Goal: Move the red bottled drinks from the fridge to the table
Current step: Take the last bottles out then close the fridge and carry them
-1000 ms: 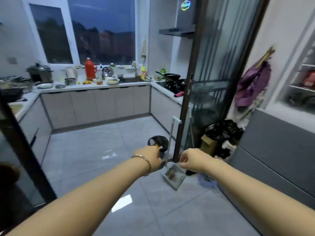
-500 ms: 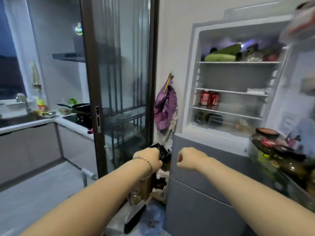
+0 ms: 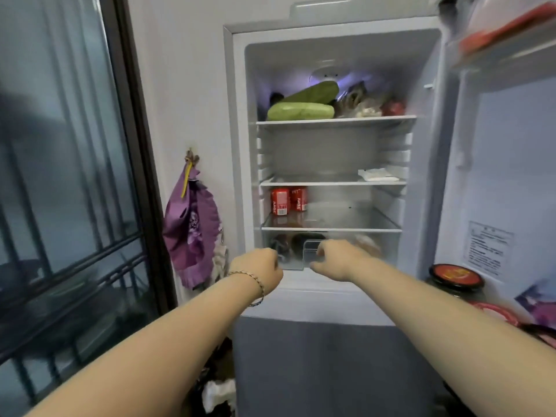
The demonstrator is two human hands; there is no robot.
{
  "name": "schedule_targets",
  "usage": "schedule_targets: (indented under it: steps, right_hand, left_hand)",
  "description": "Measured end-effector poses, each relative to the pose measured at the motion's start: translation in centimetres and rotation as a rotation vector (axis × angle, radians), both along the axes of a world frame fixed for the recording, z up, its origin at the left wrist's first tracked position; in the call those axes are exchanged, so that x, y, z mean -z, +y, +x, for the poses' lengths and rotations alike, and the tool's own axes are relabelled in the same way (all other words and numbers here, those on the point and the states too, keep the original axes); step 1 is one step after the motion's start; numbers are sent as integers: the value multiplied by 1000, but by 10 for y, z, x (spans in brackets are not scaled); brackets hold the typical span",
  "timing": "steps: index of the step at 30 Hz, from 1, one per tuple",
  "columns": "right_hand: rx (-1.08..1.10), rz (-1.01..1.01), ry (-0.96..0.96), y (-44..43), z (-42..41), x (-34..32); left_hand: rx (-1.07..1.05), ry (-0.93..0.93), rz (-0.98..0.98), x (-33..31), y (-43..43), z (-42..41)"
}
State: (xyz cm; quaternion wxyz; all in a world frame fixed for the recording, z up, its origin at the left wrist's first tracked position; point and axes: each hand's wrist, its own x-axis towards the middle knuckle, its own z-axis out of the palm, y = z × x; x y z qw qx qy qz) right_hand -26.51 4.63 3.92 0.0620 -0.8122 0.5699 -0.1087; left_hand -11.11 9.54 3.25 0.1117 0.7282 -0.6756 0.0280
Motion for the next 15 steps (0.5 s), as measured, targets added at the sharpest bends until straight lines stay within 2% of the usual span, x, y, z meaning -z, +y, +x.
schedule_targets:
  steps: [9,15]
  right_hand:
    - [22,-27,-152,-194,29,21]
    - [-6,64,-346,-327,68,23]
  left_hand:
    - [-20,42,-97,14,-179,9]
    - [-75,153,-68,8,-278,22]
